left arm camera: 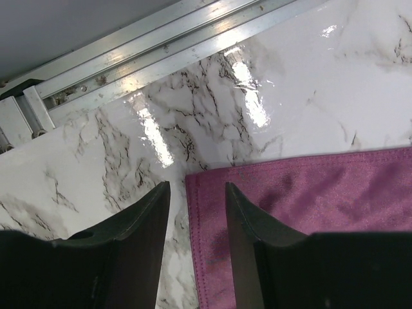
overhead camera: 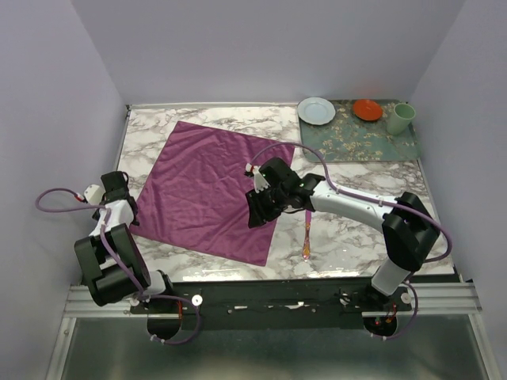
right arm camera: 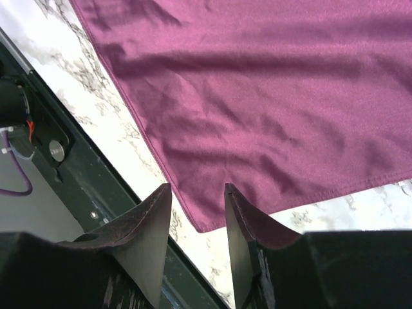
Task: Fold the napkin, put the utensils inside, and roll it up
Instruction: Flatten the napkin out, then fold the napkin
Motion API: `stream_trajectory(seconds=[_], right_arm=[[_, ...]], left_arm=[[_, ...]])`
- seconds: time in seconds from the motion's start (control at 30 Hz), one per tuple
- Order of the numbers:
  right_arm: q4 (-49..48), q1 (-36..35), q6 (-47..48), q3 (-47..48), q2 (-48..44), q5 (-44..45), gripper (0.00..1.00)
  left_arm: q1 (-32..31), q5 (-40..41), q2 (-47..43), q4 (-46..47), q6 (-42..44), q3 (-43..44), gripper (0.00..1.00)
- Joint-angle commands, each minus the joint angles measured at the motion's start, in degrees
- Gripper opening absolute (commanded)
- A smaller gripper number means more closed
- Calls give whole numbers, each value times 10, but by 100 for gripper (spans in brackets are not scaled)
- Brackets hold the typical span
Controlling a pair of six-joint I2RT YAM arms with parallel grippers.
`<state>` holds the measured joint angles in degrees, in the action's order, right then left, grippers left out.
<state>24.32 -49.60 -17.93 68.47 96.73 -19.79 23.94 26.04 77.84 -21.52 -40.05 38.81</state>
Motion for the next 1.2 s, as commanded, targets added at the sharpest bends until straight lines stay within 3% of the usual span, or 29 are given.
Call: stream_trajectory(seconds=[0.0, 0.4, 0.47, 0.73, 0.93, 1.07, 1.17], right_arm=[[-11, -1, 3, -11, -8, -1, 47], [-25, 3, -31, -32, 30, 32, 46], [-34, 5, -46, -42, 36, 36, 45], [-66, 73, -132, -92, 77, 37, 40], [-66, 97, -139, -71, 130, 15, 39], [-54, 125, -129, -65, 139, 28, 38], [-32, 150, -108, -64, 131, 52, 39]], left_arm=[[1, 10, 14, 12, 2, 3, 51], [1, 19, 48, -2, -18, 4, 44], [1, 24, 51, -8, -27, 1, 37], [-1, 28, 15, -32, -67, -22, 34], [2, 45, -34, -72, -119, -44, 24], [3, 40, -58, -112, -164, -51, 6], [6, 31, -81, -125, -190, -74, 5]])
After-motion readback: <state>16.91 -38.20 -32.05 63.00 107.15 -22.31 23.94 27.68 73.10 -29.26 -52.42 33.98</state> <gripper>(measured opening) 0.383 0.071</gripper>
